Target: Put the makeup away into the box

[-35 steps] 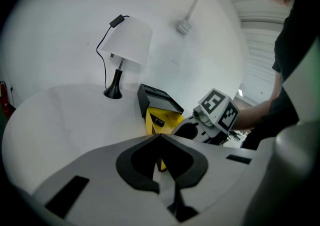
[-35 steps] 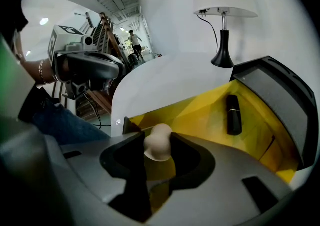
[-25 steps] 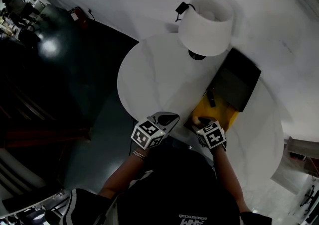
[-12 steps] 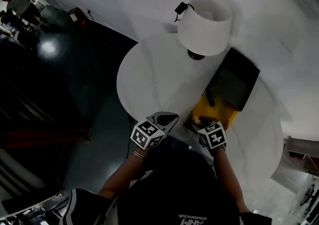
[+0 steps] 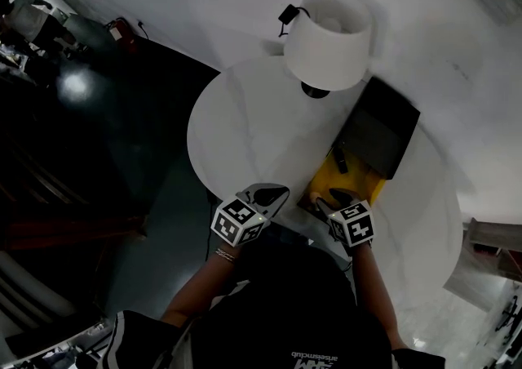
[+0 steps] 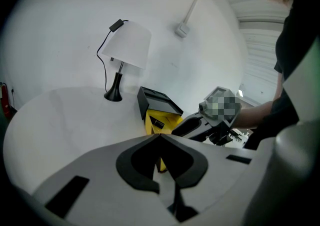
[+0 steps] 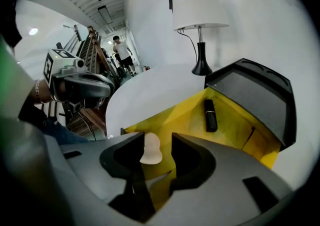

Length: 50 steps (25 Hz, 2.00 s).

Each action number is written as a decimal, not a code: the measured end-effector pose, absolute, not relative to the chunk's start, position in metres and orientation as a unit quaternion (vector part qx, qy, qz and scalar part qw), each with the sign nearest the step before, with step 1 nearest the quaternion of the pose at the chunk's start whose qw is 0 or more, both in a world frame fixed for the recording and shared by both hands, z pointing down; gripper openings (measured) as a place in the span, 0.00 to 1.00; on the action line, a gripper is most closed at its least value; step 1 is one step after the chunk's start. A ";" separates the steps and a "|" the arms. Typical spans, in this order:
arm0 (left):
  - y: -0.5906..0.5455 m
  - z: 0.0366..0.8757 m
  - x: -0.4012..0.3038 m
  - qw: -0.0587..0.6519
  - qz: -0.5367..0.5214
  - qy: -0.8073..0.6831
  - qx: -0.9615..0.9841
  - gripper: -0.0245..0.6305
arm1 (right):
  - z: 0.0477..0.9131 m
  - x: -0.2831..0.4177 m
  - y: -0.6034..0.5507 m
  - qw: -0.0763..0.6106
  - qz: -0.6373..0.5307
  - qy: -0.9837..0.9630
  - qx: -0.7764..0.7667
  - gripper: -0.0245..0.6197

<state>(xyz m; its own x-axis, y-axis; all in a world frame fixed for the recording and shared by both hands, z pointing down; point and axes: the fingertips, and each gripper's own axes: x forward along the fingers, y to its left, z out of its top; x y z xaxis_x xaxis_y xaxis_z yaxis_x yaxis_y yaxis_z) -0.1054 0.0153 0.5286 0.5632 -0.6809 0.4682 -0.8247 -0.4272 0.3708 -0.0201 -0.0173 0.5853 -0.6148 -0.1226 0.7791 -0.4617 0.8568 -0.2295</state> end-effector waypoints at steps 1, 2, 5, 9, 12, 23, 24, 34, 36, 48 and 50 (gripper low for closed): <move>0.014 0.528 -0.106 0.286 0.123 -0.452 0.836 0.06 | 0.582 -0.019 -0.019 0.401 0.207 -0.876 0.172 0.31; 0.013 0.528 -0.105 0.285 0.121 -0.452 0.837 0.06 | 0.578 -0.017 -0.022 0.395 0.206 -0.878 0.176 0.30; 0.011 0.527 -0.103 0.285 0.121 -0.446 0.840 0.06 | 0.568 -0.011 -0.029 0.380 0.201 -0.882 0.193 0.25; 0.007 0.521 -0.098 0.277 0.121 -0.440 0.846 0.06 | 0.549 0.000 -0.039 0.344 0.188 -0.892 0.226 0.13; 0.001 0.516 -0.097 0.262 0.120 -0.442 0.850 0.06 | 0.537 0.008 -0.046 0.324 0.178 -0.895 0.251 0.09; -0.028 0.489 -0.078 0.251 0.089 -0.411 0.872 0.06 | 0.477 0.042 -0.061 0.237 0.170 -0.901 0.322 0.08; -0.030 0.486 -0.076 0.246 0.089 -0.407 0.875 0.06 | 0.470 0.045 -0.062 0.229 0.167 -0.901 0.328 0.08; -0.051 0.451 -0.071 0.201 0.084 -0.398 0.891 0.06 | 0.411 0.078 -0.074 0.151 0.145 -0.900 0.382 0.08; -0.056 0.445 -0.070 0.195 0.081 -0.397 0.893 0.06 | 0.404 0.086 -0.078 0.146 0.135 -0.898 0.393 0.08; -0.080 0.399 -0.070 0.153 0.059 -0.399 0.902 0.06 | 0.373 0.136 -0.086 0.097 0.119 -0.877 0.456 0.08; -0.085 0.389 -0.070 0.144 0.055 -0.401 0.903 0.06 | 0.364 0.144 -0.089 0.087 0.112 -0.874 0.464 0.08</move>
